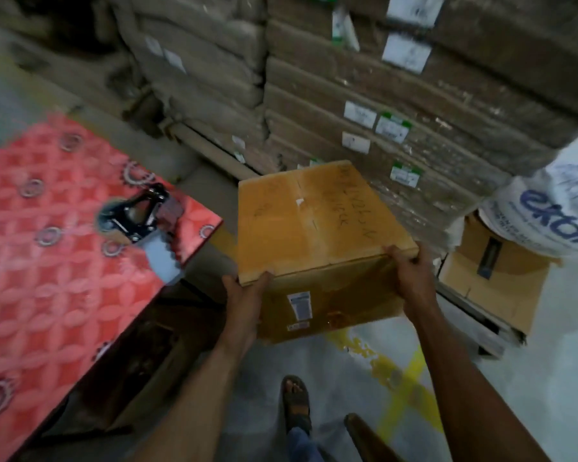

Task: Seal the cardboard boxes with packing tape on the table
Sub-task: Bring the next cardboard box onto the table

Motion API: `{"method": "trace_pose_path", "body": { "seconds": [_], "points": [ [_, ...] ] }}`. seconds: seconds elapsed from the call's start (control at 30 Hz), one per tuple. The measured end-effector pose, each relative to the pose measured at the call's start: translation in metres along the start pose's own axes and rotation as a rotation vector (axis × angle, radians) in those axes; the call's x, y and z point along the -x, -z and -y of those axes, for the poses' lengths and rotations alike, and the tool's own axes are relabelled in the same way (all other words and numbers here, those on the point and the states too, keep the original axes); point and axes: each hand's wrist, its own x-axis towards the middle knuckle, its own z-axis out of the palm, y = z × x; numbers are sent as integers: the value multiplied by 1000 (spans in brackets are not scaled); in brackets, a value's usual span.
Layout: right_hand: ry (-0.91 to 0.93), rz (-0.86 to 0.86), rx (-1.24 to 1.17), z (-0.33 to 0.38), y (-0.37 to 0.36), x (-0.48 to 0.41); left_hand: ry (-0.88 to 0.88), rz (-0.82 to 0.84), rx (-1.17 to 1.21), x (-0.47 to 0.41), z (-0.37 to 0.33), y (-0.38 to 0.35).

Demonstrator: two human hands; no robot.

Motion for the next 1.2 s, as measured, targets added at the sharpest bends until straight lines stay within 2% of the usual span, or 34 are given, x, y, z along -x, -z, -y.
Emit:
{"method": "trace_pose_path", "body": {
  "seconds": [0.2,0.3,0.4,0.47,0.6,0.8,0.97,1.2],
  "points": [
    [175,-19,-177,70,48,113,-270,88,76,89,-81,47],
    [309,20,-299,109,48,179,-430,69,70,130,-116,96],
    [418,108,-445,135,25,241,-582,28,121,170,-138,162],
    [503,153,-456,143,-3,280,-662,-16,180,193,-146,210],
    [602,278,-455,148,-78,356,-785,-205,292,224,-142,313],
    [560,570,-391,130,-202,437,-711,-532,355,239,-98,455],
    [497,727,-222,102,-283,452,-599,-720,390,231,-51,507],
    [489,815,19,67,-342,426,-409,-750,411,176,0,518]
  ]
}}
